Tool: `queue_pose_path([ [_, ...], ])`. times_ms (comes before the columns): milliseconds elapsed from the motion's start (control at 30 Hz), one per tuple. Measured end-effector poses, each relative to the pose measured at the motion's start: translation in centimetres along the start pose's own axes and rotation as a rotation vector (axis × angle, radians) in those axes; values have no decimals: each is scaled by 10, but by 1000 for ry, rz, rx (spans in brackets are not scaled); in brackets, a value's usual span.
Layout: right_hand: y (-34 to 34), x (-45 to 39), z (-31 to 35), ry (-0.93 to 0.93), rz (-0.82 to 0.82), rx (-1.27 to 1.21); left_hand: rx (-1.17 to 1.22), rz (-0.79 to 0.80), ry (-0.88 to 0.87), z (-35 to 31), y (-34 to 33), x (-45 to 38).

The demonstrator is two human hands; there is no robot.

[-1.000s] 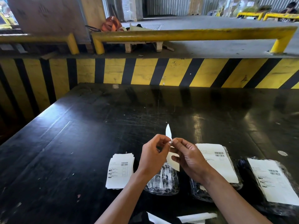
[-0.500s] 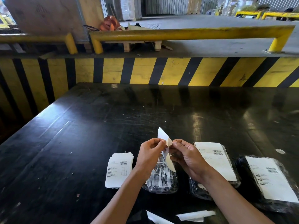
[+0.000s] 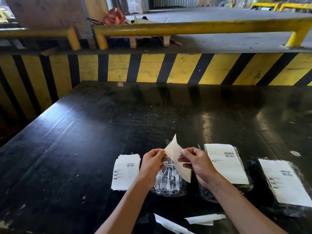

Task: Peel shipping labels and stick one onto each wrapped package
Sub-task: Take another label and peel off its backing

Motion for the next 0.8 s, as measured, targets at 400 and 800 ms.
queue_pose_path([
  [400,38,-14,-8,-27,-190,81,62,-184,223,41,82,-32],
  [800,69,-8,19,119,-417,-58,202,-364,246,37,139,-44],
])
Point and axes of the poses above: each hand's wrist, its own x-axis away from the middle knuckle, its own y-axis out of the back of the hand, z = x × y, the point moved 10 cm from there along -x, towards the middle knuckle, and after that the axes turned 4 degrees about -x, right-handed, at the moved point
